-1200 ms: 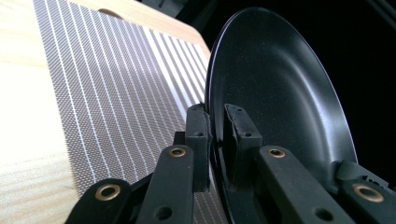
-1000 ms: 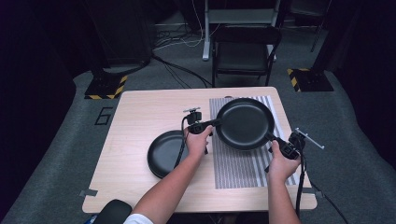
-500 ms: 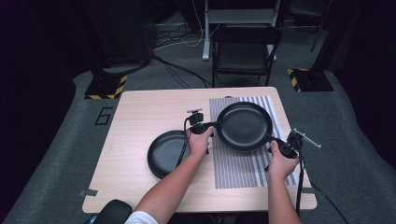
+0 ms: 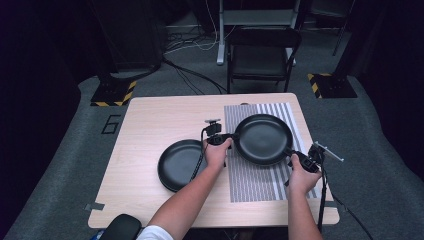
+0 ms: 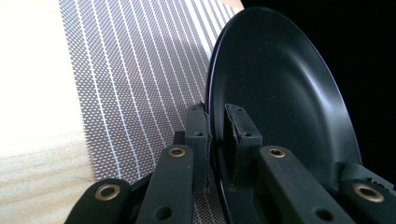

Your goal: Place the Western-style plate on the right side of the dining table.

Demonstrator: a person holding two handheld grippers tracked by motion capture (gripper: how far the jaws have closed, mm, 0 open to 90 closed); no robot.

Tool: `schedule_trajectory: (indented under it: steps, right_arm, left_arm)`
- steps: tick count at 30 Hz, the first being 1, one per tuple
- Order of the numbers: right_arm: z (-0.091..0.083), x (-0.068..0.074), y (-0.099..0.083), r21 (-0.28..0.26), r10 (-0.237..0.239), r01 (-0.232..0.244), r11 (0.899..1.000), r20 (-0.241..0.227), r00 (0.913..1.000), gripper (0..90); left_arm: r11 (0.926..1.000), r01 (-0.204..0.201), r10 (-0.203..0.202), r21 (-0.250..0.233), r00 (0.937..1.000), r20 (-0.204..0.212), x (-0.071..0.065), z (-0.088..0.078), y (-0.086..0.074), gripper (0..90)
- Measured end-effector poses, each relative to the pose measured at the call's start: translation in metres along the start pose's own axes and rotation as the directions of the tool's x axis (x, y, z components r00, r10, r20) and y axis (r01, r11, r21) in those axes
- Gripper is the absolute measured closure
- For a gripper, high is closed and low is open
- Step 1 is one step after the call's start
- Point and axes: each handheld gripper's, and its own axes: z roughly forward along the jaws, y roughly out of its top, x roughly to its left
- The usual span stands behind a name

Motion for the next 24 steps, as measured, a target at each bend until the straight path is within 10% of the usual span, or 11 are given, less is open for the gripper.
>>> schedule_trajectory:
  steps: [24]
  right_arm:
    - [0.017,-0.012,-0.01,0.021,0.036,-0.037,0.999,0.053,0.998,82.2]
  left_arm:
    - [0.9984,0.041,-0.038,0.037,0.9959,-0.082,0.008,0.014,-0.008,80.1]
